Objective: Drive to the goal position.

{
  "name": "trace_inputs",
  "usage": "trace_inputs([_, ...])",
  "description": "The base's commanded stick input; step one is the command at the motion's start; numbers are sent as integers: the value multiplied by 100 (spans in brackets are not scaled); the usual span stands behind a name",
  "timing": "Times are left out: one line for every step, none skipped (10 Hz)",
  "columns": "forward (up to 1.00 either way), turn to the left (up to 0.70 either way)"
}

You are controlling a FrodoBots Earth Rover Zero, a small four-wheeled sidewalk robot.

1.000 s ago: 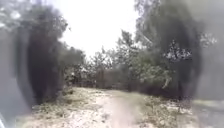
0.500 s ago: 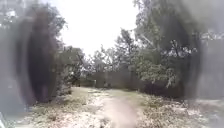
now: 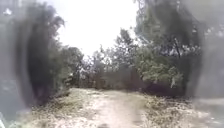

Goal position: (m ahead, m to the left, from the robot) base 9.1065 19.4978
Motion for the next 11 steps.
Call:
trace_inputs([50,0])
trace_inputs([50,0])
trace_inputs([50,0])
trace_inputs([50,0])
trace_inputs([50,0])
trace_inputs([50,0])
trace_inputs([50,0])
trace_inputs([50,0])
trace_inputs([67,0])
trace_inputs([70,0])
trace_inputs([70,31])
